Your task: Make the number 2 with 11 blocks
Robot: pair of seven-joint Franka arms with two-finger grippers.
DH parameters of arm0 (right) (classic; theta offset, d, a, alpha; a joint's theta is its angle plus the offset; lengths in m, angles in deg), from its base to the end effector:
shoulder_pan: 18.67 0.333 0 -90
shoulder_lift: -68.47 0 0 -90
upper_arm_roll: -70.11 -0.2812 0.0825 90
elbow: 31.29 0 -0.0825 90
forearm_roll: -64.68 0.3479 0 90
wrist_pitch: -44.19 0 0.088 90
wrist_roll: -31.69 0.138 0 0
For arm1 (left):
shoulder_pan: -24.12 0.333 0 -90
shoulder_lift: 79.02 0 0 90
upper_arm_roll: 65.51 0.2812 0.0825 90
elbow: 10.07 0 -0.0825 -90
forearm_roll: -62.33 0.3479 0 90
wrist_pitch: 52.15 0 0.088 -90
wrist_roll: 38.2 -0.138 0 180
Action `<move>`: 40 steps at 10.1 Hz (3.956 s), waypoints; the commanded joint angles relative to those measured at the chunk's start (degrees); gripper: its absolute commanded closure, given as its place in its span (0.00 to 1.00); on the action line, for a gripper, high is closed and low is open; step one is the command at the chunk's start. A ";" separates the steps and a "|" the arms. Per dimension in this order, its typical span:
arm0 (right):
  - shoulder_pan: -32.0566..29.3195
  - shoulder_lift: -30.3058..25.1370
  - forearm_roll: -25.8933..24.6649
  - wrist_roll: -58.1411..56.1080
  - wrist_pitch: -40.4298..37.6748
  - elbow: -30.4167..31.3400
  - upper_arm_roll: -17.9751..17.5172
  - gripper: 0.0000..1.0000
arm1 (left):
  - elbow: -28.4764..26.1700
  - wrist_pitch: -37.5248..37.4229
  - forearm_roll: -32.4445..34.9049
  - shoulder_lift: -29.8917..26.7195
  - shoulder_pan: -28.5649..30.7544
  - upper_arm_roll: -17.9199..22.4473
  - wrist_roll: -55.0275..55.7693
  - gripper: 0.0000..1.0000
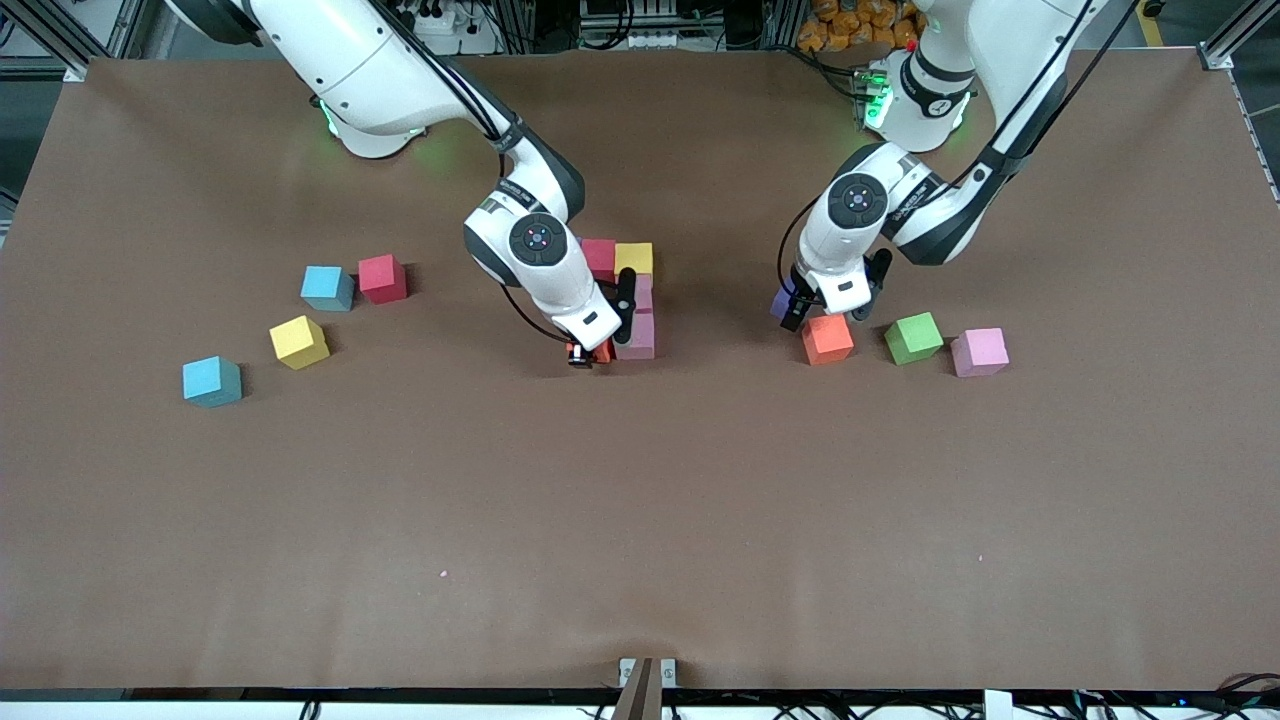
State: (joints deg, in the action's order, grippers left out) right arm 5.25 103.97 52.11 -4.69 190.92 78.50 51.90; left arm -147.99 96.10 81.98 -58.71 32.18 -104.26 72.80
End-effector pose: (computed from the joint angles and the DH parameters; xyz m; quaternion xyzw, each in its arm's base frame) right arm 0.4407 0.3971 0.1564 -0.7346 -0.6771 -0.0319 0.0292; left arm 0.3816 -0.2551 0.1618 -0.8456 -0.5321 0.0354 0.0222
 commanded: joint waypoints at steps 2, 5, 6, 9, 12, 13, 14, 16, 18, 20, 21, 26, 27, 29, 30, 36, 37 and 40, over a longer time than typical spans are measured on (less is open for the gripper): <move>1.04 1.50 0.79 -0.01 -0.74 -1.60 1.07 0.59 | -0.07 1.69 2.50 0.61 0.82 -0.45 1.77 0.00; 1.56 1.85 4.84 -0.10 -0.31 -1.68 1.16 0.58 | -0.07 1.69 2.50 0.70 0.11 -0.45 2.38 0.00; 1.65 1.85 4.84 -0.19 -0.13 -1.86 1.16 0.58 | -0.16 1.69 2.59 0.70 0.03 -0.54 2.47 0.00; 2.27 1.94 4.40 -0.71 -0.13 -2.12 1.25 0.56 | -0.16 1.60 2.59 0.70 -0.76 -0.45 3.79 0.00; 2.36 2.11 4.57 -0.28 -0.04 -2.12 1.25 0.46 | -0.07 1.51 3.38 0.61 -0.50 -0.45 2.91 0.68; 2.36 2.11 4.66 -0.19 -0.04 -2.12 1.25 0.42 | 0.10 1.43 3.38 0.52 -0.33 -0.45 2.65 0.68; 2.27 2.11 4.75 -0.27 -0.04 -2.04 1.25 0.04 | 0.89 1.08 3.38 0.43 -0.15 -0.45 2.65 0.68; 2.09 1.85 4.84 -0.28 -0.56 -1.95 1.25 0.00 | 3.60 -0.76 3.38 0.26 -0.06 -0.54 3.26 0.68; 1.92 1.50 4.84 -0.10 -0.74 -1.77 1.07 0.00 | 7.73 -4.80 2.77 0.34 0.03 -0.54 3.61 0.68; 1.39 0.36 5.01 -0.10 -2.14 -1.68 0.89 0.00 | 11.16 -6.56 2.42 0.52 -0.15 -0.62 6.06 0.68; 1.30 -0.60 5.27 -0.19 -3.37 -1.68 0.81 0.00 | 13.09 -7.70 2.33 0.69 -0.76 -0.62 7.55 0.68; -0.09 -9.02 8.44 -0.80 -13.20 -1.77 0.37 0.00 | 27.41 -15.61 0.49 7.28 -4.62 -0.71 13.54 0.67; -1.93 -11.14 9.66 -0.80 -15.14 -1.77 -0.33 0.00 | 29.79 -16.84 -0.13 7.90 -5.59 -0.71 13.89 0.67; -3.96 -16.23 12.74 -0.80 -17.79 -1.77 1.14 0.00 | 34.01 -18.69 -1.18 9.12 -7.61 -0.71 16.08 0.67; -6.23 -17.65 12.75 -0.98 -18.23 -1.69 2.72 0.00 | 37.25 -20.79 -1.54 10.79 -9.01 -0.71 17.14 0.67; -22.48 -17.58 10.37 -15.25 -22.81 0.69 11.70 0.00 | 55.80 -29.78 -2.15 20.55 -23.49 5.06 27.58 0.64; -25.04 -16.44 10.37 -17.83 -22.28 0.60 11.79 0.00 | 58.44 -29.78 -2.94 22.04 -27.27 7.79 29.52 0.64; -30.68 -12.13 9.67 -33.06 -18.33 0.51 11.79 0.00 | 65.92 -28.99 -3.21 27.05 -38.96 15.26 36.98 0.63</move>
State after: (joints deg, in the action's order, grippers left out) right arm -24.00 90.18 62.35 -29.81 171.15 79.28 64.58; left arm -88.09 68.53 79.90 -34.97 -1.51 -92.59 106.78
